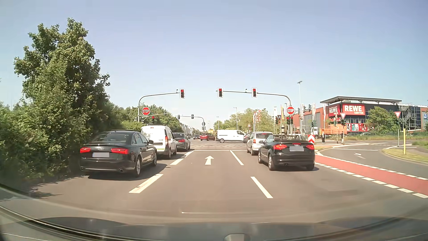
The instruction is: Follow the waypoints while adhering to traffic rules and regulations
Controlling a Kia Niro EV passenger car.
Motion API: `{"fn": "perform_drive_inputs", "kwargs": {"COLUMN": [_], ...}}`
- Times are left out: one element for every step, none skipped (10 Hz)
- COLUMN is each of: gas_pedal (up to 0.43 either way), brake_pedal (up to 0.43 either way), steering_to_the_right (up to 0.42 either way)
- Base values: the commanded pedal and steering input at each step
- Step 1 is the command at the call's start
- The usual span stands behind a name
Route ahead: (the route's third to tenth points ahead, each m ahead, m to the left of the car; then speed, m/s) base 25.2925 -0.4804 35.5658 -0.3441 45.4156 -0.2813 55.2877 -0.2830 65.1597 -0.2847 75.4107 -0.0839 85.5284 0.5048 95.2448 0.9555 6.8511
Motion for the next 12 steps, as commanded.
{"fn": "perform_drive_inputs", "kwargs": {"gas_pedal": [0.0, 0.0, 0.0, 0.0, 0.0, 0.0, 0.0, 0.0, 0.0, 0.0, 0.0, 0.0], "brake_pedal": [0.165, 0.165, 0.165, 0.165, 0.165, 0.171, 0.165, 0.171, 0.171, 0.171, 0.171, 0.177], "steering_to_the_right": [-0.005, -0.011, -0.016, -0.016, -0.012, -0.009, -0.008, -0.008, -0.008, -0.007, -0.006, -0.005]}}
